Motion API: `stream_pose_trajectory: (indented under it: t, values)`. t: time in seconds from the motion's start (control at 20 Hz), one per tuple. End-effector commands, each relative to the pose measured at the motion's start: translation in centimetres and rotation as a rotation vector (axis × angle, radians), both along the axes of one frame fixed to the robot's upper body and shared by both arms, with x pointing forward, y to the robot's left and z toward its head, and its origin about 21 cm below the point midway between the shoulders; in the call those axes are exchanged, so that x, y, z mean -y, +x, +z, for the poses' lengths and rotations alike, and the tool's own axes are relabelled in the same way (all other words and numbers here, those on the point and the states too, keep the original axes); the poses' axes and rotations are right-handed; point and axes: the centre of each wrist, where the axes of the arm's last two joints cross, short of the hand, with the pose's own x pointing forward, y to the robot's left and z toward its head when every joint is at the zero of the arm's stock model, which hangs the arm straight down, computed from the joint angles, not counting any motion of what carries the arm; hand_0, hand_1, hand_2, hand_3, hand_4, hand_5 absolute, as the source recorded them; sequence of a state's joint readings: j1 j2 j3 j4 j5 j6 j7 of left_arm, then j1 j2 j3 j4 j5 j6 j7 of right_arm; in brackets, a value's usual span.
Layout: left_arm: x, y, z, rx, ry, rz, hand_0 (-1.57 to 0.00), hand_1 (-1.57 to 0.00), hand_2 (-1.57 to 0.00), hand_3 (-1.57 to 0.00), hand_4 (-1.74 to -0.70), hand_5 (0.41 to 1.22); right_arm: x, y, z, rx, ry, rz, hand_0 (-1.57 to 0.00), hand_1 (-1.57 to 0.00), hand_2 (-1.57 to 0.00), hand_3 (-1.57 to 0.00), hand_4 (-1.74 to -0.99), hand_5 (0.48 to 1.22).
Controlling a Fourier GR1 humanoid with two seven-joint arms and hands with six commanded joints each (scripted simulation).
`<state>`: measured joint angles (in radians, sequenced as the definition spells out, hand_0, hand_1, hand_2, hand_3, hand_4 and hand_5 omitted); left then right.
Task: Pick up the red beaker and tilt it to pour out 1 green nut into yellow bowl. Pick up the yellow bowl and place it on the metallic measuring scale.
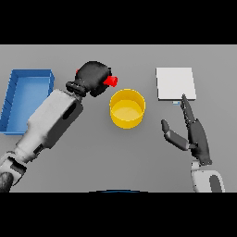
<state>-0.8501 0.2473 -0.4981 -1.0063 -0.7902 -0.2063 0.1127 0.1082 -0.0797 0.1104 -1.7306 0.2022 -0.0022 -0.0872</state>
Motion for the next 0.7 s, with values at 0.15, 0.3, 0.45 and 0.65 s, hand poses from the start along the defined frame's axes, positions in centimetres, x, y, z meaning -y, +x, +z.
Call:
stream_pose_trajectory:
  t: [0.15,0.3,0.45,0.65]
  values:
    - [1.7,0.6,1.0,0.031,0.253,-0.089,-1.57,-1.57,-1.57,-1.36,-1.71,1.213,-0.3,0.2,-0.2,-0.028,0.045,-0.007,0.00,0.00,0.00,0.00,-1.196,0.666]
    - [2.8,1.1,1.7,0.054,0.383,-0.165,-1.57,-1.57,-1.57,-1.29,-1.72,1.217,-0.2,-0.3,-0.3,-0.025,0.062,-0.002,0.00,0.00,0.00,0.00,-1.206,0.639]
    - [4.0,1.1,1.8,0.071,0.483,-0.259,-1.57,-1.57,-1.57,-1.43,-1.73,1.219,-0.2,0.1,-0.3,-0.024,0.046,-0.019,0.00,0.00,0.00,0.00,-1.221,0.617]
    - [5.6,1.1,2.2,0.125,0.637,-0.333,-1.57,-1.57,-1.57,-1.51,-1.73,1.220,-0.4,-0.3,-0.3,0.006,0.036,-0.024,0.00,0.00,0.00,0.00,-1.205,0.584]
